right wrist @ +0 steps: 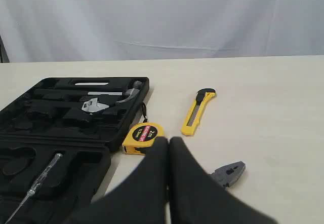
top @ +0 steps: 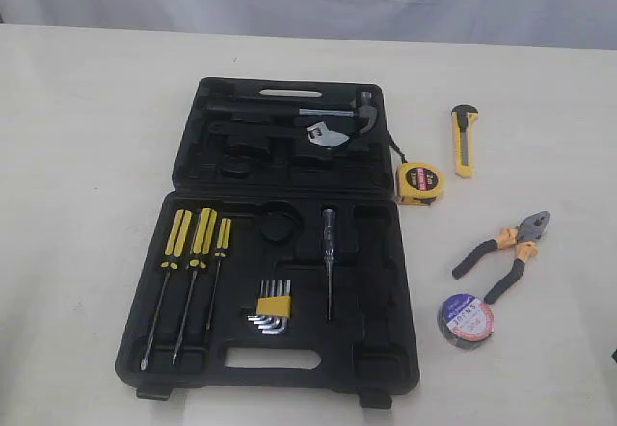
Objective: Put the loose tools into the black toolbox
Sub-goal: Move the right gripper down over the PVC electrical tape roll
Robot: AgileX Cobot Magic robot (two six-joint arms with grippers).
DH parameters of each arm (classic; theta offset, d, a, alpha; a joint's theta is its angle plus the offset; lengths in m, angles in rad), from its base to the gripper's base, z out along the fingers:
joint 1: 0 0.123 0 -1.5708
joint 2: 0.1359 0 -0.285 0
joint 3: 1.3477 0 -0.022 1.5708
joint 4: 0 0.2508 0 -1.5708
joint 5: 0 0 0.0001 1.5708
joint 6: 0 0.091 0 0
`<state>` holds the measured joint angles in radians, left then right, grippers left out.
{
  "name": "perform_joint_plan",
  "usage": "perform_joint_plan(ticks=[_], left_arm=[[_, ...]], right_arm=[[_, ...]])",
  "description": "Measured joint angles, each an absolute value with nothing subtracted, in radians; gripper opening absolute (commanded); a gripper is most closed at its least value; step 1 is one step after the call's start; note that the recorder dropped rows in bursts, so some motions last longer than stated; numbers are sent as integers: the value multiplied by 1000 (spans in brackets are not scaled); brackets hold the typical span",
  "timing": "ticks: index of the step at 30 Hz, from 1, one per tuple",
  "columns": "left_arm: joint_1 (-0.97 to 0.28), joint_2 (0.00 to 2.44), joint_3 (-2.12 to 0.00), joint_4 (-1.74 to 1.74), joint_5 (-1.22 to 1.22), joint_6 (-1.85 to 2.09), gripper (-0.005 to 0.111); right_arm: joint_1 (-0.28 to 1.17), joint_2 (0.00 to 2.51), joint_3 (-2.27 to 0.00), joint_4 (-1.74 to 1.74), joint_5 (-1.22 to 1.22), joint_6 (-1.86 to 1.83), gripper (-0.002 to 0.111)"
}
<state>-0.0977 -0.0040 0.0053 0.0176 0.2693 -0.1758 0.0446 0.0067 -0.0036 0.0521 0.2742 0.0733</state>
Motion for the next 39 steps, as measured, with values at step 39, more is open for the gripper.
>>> perform_joint_plan(ticks=[39], left_arm=[[-98, -4, 5, 18, 269, -176, 0]], right_arm=[[102, 554, -872, 91, 1123, 42, -1]])
